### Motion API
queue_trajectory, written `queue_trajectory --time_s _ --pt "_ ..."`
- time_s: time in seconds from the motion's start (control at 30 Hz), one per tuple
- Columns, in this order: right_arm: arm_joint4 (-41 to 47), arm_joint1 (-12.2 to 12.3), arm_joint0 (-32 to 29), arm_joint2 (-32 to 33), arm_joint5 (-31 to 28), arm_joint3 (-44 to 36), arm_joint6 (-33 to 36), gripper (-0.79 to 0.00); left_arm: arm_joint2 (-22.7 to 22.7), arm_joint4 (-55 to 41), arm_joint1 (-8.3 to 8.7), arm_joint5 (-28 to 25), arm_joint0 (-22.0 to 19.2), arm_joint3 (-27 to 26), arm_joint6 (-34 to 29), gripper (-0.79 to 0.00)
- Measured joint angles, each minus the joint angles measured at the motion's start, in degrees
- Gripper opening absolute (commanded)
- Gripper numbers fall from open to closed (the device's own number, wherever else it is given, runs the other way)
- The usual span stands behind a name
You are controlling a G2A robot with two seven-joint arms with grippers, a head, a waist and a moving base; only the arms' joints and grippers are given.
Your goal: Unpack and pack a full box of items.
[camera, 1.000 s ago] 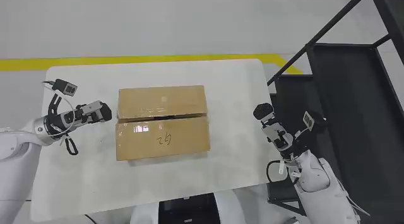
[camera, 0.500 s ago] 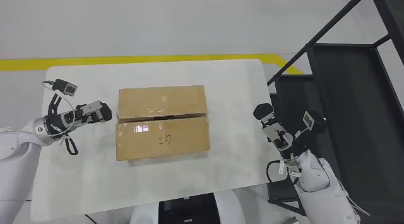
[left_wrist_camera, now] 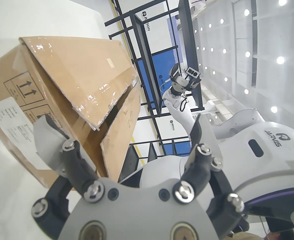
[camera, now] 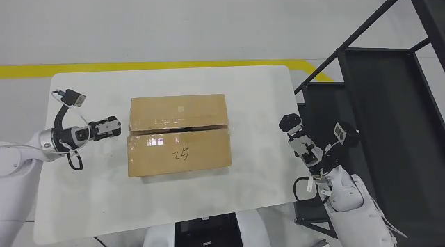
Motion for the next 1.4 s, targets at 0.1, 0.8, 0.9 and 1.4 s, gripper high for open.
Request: queue_trajectory --time_s 0.1,0.8,0.9,1.4 --pt "0.0 0.0 0.0 0.0 0.0 0.0 0.0 0.000 1.0 -1.0 -0.25 -0.9 -0.6 0.9 -0.1 0.000" --pt "0.0 0.0 0.0 0.0 0.0 0.0 0.0 0.000 7.9 -9.5 -2.55 -3.1 -6.4 6.1 0.6 0.000" --pt "0.0 0.0 0.0 0.0 0.0 0.0 0.0 0.000 7.5 -11.1 -2.72 -4.0 -7.2 5.7 1.5 0.000" --pt "1.4 0.0 0.1 -3.1 1.8 -0.4 1.7 0.000 15.4 -17.5 -6.16 -6.3 -16.3 12.0 3.8 0.000"
